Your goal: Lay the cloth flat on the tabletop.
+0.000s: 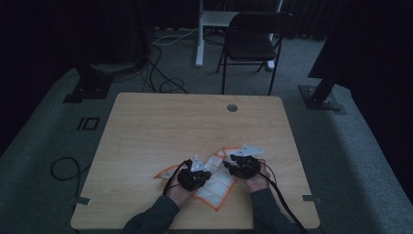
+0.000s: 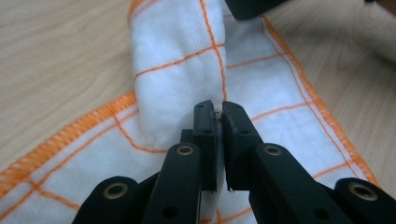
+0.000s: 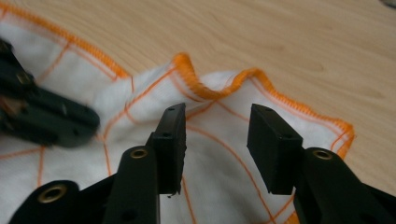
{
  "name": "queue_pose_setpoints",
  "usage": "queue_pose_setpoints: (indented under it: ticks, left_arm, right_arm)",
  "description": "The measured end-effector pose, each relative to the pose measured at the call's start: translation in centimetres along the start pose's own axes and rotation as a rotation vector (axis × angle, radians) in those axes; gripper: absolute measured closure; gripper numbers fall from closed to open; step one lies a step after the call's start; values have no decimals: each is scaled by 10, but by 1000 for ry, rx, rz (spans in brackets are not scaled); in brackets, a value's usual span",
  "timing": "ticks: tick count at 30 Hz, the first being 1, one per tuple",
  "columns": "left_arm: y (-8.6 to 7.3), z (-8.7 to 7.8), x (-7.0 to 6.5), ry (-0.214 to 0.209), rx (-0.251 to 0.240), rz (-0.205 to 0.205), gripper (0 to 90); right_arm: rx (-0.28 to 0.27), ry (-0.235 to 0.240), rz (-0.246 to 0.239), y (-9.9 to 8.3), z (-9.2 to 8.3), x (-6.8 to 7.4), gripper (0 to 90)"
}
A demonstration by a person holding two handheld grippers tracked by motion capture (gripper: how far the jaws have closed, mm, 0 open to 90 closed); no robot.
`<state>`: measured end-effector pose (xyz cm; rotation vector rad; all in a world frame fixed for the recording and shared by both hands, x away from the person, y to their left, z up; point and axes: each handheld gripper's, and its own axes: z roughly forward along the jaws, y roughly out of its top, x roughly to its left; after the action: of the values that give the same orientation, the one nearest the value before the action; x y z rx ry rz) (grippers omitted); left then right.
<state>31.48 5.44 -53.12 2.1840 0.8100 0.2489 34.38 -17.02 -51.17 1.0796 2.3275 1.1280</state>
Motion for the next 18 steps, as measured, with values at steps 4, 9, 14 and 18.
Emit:
queue_pose_setpoints:
  ticks: [4, 9, 14, 18]
  left_arm:
    - [-2, 2, -2, -5, 7, 3, 855]
    - [-2, 2, -2, -10, 16, 9, 850]
    - [-2, 0, -3, -21, 13, 3, 829]
    - [-1, -5, -2, -32, 6, 2, 803]
  right_arm:
    - [-32, 7, -7, 6, -3, 4, 554]
    - [-75, 26, -27, 16, -8, 11, 548]
    - [-33, 53, -15, 17, 4, 12, 608]
    - [30, 57, -32, 11, 11, 14, 821]
